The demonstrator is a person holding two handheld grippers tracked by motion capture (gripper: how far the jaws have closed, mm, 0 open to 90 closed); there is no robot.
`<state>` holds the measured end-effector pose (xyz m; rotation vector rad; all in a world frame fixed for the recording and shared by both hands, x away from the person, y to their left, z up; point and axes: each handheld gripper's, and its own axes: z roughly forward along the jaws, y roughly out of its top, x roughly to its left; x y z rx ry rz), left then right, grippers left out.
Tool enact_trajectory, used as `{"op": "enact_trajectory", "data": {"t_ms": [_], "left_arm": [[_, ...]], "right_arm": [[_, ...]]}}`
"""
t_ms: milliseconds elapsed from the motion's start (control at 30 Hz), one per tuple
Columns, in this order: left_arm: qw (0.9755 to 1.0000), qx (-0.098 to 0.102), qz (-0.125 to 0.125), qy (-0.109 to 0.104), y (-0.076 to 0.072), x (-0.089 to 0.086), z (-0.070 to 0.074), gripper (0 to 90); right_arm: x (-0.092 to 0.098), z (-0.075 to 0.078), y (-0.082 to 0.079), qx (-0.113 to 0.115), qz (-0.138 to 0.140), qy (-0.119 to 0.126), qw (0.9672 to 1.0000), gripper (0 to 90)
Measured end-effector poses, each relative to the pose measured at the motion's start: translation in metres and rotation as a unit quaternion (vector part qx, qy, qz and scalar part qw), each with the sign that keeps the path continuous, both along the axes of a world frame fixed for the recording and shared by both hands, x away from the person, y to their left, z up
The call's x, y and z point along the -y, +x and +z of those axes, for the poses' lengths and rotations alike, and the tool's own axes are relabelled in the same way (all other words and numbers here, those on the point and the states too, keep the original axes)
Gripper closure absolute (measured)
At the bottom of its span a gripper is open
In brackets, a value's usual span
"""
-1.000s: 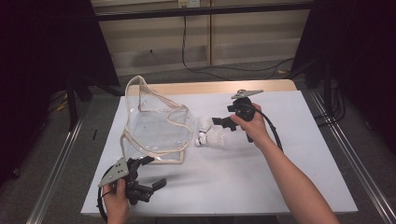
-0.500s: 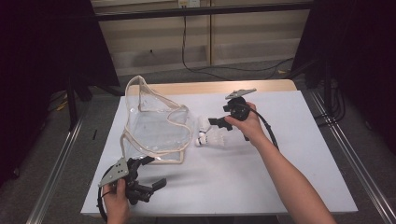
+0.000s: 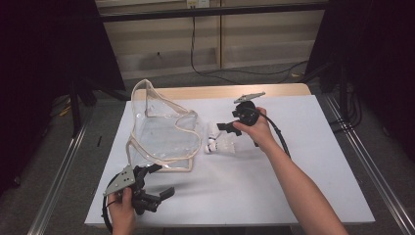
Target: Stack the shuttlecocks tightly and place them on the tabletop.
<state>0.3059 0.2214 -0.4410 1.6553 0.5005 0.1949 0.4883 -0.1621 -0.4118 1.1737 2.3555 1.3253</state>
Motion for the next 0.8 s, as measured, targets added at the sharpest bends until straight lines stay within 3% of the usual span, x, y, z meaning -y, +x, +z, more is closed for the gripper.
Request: {"op": "enact_trajectory", "data": {"t_ms": [300,700,800], "left_arm": [[1.0,-0.001,-0.001,0.001,0.0005,0.0,-0.0007,1.5],[1.0,-0.004,-0.002,0.003,0.0011,0.0009,-0.0015,1.5],[1.0,-0.005,-0.003,0.003,0.001,0.0013,-0.0015,1.5]], "right_arm": [[-0.002,-0.0027,0.0058,0.001,-0.011,-0.005,0.9999,9.7],[-0.0067,-0.0058,0.0072,0.006,0.004,-0.009,0.9999,28.8],[-0.0079,-0.0056,0.0083,-0.001,0.008,-0.011,0.9999,29.2]]}}
